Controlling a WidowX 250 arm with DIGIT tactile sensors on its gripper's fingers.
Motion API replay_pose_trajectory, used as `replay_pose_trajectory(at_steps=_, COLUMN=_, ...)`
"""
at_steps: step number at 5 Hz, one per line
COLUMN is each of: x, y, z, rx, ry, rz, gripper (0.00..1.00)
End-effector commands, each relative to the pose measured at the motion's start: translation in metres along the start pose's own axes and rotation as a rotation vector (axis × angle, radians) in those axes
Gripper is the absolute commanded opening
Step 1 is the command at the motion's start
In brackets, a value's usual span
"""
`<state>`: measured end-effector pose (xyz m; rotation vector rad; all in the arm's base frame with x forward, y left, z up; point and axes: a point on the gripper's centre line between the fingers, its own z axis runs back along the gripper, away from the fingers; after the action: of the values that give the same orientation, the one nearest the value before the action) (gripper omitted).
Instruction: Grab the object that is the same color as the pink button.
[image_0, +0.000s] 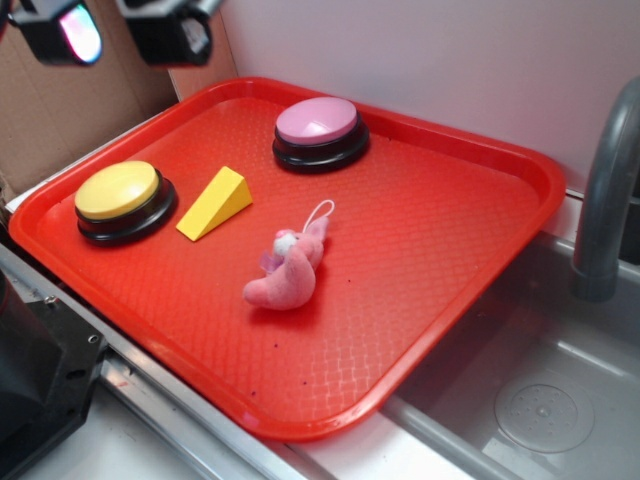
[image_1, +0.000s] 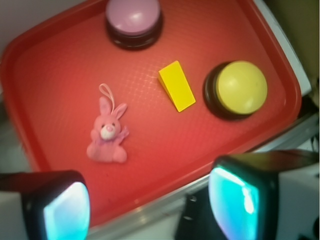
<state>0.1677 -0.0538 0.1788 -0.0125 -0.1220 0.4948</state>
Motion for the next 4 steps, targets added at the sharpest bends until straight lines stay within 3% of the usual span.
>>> replay_pose_trajectory(at_steps=1, x=0.005, y=-0.026, z=-0.07, rx=-0.036, ry=-0.007, rz=0.087, gripper=1.0)
replay_pose_trajectory(at_steps=3, x=0.006, y=-0.031, z=-0.125, rx=0.037, ry=0.027, rz=0.081, gripper=1.0)
replay_pose_trajectory(at_steps=4, x=0.004, y=-0.032, z=-0.144, rx=0.027, ry=0.005, rz=0.093, gripper=1.0)
